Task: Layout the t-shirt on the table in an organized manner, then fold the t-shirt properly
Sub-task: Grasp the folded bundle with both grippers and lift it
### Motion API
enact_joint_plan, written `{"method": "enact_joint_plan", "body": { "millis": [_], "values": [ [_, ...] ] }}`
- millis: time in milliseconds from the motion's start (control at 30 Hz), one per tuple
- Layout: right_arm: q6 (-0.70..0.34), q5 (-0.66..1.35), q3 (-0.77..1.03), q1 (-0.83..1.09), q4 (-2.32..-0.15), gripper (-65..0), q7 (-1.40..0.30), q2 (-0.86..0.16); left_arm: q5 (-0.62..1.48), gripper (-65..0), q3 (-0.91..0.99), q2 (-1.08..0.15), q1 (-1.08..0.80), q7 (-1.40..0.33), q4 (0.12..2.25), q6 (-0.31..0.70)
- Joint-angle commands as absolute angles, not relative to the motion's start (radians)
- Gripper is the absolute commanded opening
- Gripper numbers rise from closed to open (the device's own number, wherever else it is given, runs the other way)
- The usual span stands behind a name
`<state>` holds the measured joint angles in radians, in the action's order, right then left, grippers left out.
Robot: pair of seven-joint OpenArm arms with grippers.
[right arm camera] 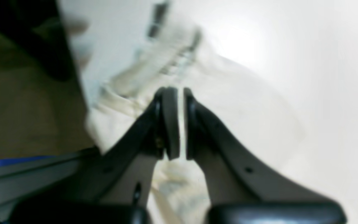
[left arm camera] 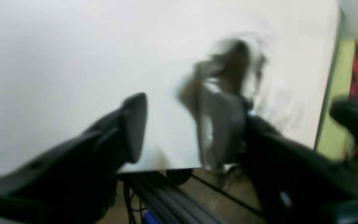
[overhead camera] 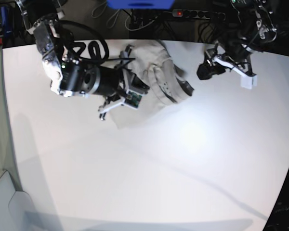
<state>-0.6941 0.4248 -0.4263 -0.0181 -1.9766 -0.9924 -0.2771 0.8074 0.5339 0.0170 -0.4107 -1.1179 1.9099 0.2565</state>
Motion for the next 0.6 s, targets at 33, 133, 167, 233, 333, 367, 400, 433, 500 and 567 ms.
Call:
{"method": "enact_joint_plan", "body": {
  "millis": [33, 133, 167, 233, 333, 367, 400, 433, 500, 567],
  "values": [
    [-0.698, 0.440, -0.387, -0.031, -1.991, -56.9, -1.001, -0.278, 0.820, -18.7, 0.479, 0.021, -0.398, -1.106, 1.919, 0.295],
    [-0.698, 0.441, -0.320, -0.035, -1.991, -51.9, -1.024, -0.278, 0.819, -9.2, 0.420, 0.024, -0.395, -1.092, 1.917, 0.302],
    [-0.698, 0.441, -0.297, -0.033, -1.991, -50.2, -1.024, -0.278, 0.819, -6.9, 0.404, 0.024, -0.395, -1.067, 1.917, 0.300],
    [-0.698, 0.441, -0.254, -0.031, -1.991, -47.5, -1.026, -0.280, 0.819, -3.8, 0.378, 0.031, -0.400, -1.013, 1.903, 0.298],
    [-0.698, 0.441, -0.211, -0.021, -1.991, -46.5, -1.032, -0.282, 0.820, -3.1, 0.344, 0.036, -0.398, -0.977, 1.825, 0.298],
    [-0.698, 0.441, -0.200, -0.015, -1.994, -46.5, -1.036, -0.291, 0.820, -3.1, 0.334, 0.038, -0.400, -0.967, 1.799, 0.298],
    [-0.698, 0.441, -0.196, -0.012, -1.994, -46.5, -1.038, -0.300, 0.820, -3.1, 0.318, 0.038, -0.400, -0.966, 1.774, 0.298],
    [-0.698, 0.441, -0.194, -0.012, -1.992, -46.5, -1.036, -0.306, 0.820, -3.1, 0.303, 0.041, -0.398, -0.963, 1.751, 0.298],
    [-0.698, 0.441, -0.194, -0.010, -1.992, -46.5, -1.036, -0.309, 0.820, -3.1, 0.294, 0.061, -0.398, -0.932, 1.719, 0.298],
    [-0.698, 0.441, -0.194, -0.008, -1.992, -46.5, -1.036, -0.311, 0.820, -3.1, 0.295, 0.064, -0.400, -0.909, 1.705, 0.298]
  ]
}}
